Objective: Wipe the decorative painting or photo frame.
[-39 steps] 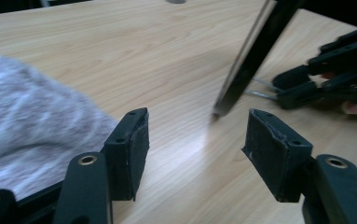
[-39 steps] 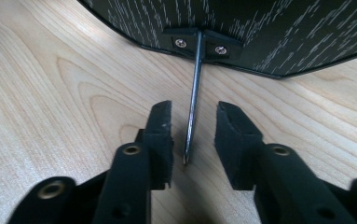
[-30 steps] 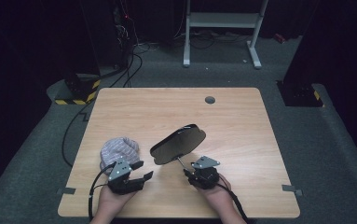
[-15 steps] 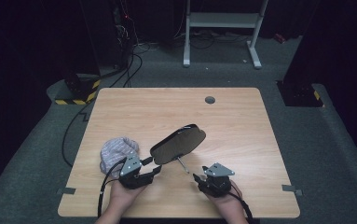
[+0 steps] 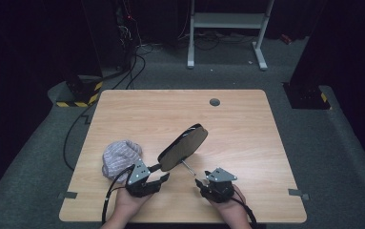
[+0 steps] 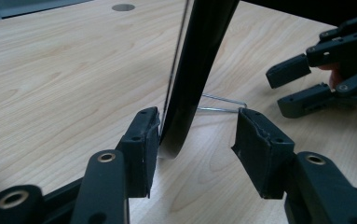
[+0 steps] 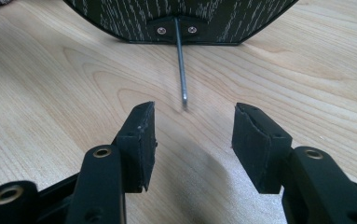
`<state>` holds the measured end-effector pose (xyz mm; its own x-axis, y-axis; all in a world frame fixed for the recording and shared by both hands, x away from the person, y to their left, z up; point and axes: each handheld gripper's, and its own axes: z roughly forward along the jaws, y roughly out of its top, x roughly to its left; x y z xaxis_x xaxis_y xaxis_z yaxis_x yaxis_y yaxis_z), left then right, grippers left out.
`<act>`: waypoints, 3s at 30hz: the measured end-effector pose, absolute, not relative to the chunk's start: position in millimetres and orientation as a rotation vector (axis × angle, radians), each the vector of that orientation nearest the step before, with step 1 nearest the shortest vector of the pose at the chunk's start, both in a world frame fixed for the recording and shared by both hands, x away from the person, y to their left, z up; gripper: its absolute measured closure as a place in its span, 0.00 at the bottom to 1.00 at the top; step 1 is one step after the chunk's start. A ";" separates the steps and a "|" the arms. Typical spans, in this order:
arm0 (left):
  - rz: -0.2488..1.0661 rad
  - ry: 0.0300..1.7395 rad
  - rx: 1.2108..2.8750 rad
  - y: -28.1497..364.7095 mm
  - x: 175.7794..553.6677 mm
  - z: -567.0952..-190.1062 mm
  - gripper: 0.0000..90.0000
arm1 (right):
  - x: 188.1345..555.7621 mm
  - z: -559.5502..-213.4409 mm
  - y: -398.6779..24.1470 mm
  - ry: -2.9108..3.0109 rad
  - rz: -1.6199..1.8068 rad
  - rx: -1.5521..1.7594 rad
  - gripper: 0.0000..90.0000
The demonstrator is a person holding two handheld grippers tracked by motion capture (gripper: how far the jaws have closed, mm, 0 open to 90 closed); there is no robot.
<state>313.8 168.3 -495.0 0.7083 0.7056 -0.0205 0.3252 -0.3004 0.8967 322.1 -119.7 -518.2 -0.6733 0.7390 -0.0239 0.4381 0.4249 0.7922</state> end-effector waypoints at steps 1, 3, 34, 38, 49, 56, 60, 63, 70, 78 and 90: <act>0.471 0.796 1.903 167.2 313.1 -495.0 0.55 | 322.2 -518.0 -119.8 2.315 1.125 1.006 0.55; 0.472 0.789 1.906 165.1 311.8 -494.6 0.55 | 322.3 -517.6 -120.1 2.311 1.131 1.007 0.55; 0.411 0.700 1.893 155.5 301.0 -493.9 0.52 | 318.3 -515.5 -107.2 2.330 1.192 0.953 0.46; 0.444 0.739 1.873 172.2 298.2 -493.5 0.51 | 318.6 -513.4 -95.2 2.340 1.244 0.921 0.38; 0.511 0.859 1.884 202.8 289.5 -499.1 0.49 | 319.9 -503.8 -63.9 2.293 1.353 0.869 0.31; 0.537 0.888 1.895 210.4 284.8 -500.8 0.47 | 326.9 -503.7 -57.4 2.270 1.360 0.902 0.32; 0.532 0.892 1.908 208.7 286.1 -502.6 0.47 | 327.9 -503.9 -59.5 2.260 1.351 0.921 0.33; 0.530 0.887 1.913 206.4 287.3 -502.8 0.47 | 327.4 -504.1 -61.7 2.260 1.348 0.919 0.34; 0.525 0.880 1.925 200.9 292.2 -503.7 0.47 | 326.0 -505.1 -70.4 2.251 1.353 0.936 0.33; 0.513 0.872 1.930 194.4 296.6 -503.9 0.47 | 325.2 -504.3 -84.3 2.221 1.346 0.973 0.33; 0.504 0.869 1.930 192.5 300.0 -504.3 0.48 | 331.2 -506.4 -102.7 2.180 1.311 1.034 0.35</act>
